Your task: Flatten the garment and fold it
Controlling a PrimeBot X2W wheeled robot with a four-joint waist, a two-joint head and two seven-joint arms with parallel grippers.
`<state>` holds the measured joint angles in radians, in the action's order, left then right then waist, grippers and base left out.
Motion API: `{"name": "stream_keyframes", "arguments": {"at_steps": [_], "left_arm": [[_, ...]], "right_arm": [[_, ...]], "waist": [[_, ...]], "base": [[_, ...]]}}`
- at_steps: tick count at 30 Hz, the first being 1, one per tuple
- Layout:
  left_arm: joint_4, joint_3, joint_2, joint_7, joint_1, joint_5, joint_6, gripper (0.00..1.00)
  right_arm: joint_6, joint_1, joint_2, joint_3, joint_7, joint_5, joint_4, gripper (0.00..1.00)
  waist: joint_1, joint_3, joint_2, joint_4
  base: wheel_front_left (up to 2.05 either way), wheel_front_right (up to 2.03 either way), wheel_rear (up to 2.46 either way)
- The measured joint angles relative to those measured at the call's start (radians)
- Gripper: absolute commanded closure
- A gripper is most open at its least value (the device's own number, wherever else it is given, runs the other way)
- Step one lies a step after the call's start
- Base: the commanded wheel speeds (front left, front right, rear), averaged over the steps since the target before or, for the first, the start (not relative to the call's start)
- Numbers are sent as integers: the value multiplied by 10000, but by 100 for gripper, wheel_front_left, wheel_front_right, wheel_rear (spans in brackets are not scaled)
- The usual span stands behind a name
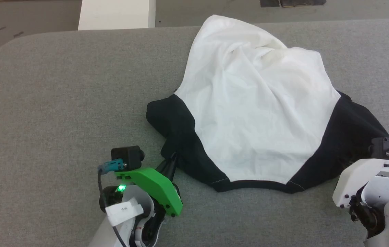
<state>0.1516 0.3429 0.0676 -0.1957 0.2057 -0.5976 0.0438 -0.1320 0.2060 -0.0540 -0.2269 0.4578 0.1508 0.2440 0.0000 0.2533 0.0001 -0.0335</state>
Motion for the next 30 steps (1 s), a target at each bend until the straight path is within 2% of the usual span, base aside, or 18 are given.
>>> {"name": "stream_keyframes", "arguments": {"at_steps": [3, 7, 13, 18, 21, 25, 30], "left_arm": [[-247, -146, -29, 309, -5, -385, -102, 100], [-993, -596, -111, 688, 25, -1756, -395, 100], [-2109, -1340, -146, 865, 1324, -3739, -539, 100], [-2504, -1676, -138, 637, 3364, -3812, -502, 100], [-2399, -1733, 69, 380, 4558, -3718, -497, 100], [-1812, -2004, 499, 318, 5970, -3499, -422, 100], [-918, -2105, 872, 117, 7297, -3173, -339, 100]], "right_arm": [[0, -24, 13, 102, 50, 291, -464, 100], [0, 34, 35, 347, 307, 1413, -1687, 100], [0, 1370, 40, 443, 1258, 3173, -3800, 100], [0, 3175, -44, 161, 2470, 3898, -4301, 100], [0, 4372, -198, 4, 2865, 3973, -4259, 100], [0, 6002, -433, -194, 3225, 3977, -3785, 100], [0, 7304, -541, -157, 3634, 3921, -3020, 100]], "waist": [[0, -144, 0, -22], [0, -414, 0, -65], [0, -974, 0, -110], [1, -1528, 0, -85], [0, -1798, 0, -57], [0, -2081, 0, 0], [0, -2261, 0, 64]], "base": [[0, 0, 0], [0, 0, 0], [0, 0, 0], [0, 0, 0], [0, 0, 0], [0, 0, 0], [0, 0, 0]]}}
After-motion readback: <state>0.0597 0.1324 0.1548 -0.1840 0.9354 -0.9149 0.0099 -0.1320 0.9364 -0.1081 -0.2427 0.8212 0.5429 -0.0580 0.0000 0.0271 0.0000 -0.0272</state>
